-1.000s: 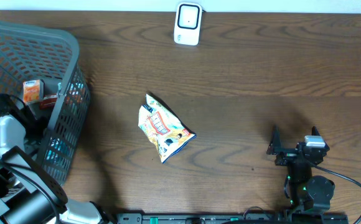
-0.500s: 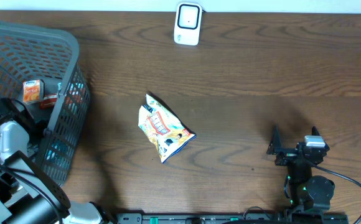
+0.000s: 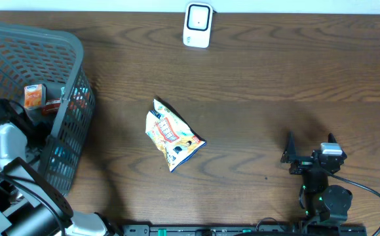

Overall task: Scan the item barcode
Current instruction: 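Grasp the teal Listerine bottle cap with the left gripper and lift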

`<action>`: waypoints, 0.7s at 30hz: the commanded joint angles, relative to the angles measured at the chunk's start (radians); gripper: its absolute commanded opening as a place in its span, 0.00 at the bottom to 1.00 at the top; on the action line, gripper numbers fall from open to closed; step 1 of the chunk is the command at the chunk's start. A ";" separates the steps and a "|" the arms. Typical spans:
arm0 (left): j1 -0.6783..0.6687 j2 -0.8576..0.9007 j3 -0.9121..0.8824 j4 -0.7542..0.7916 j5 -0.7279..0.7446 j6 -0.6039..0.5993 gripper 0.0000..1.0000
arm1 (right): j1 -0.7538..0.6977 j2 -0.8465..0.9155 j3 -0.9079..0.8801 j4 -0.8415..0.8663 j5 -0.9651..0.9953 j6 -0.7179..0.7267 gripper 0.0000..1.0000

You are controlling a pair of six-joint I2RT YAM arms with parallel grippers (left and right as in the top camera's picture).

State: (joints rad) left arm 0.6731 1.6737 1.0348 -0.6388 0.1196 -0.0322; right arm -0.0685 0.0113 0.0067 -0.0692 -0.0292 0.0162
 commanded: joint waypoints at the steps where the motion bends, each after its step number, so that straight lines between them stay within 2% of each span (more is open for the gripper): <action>1: -0.002 -0.080 0.093 -0.003 0.029 -0.037 0.41 | 0.005 -0.005 -0.001 -0.003 0.001 0.013 0.99; 16: -0.002 -0.470 0.122 0.106 0.030 -0.063 0.41 | 0.005 -0.005 -0.001 -0.003 0.001 0.013 0.99; 21: -0.002 -0.614 0.122 0.176 0.030 -0.135 0.41 | 0.005 -0.005 -0.001 -0.003 0.001 0.013 0.99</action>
State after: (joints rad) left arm 0.6727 1.1584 1.1187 -0.5041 0.1368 -0.1036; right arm -0.0685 0.0113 0.0067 -0.0689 -0.0292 0.0158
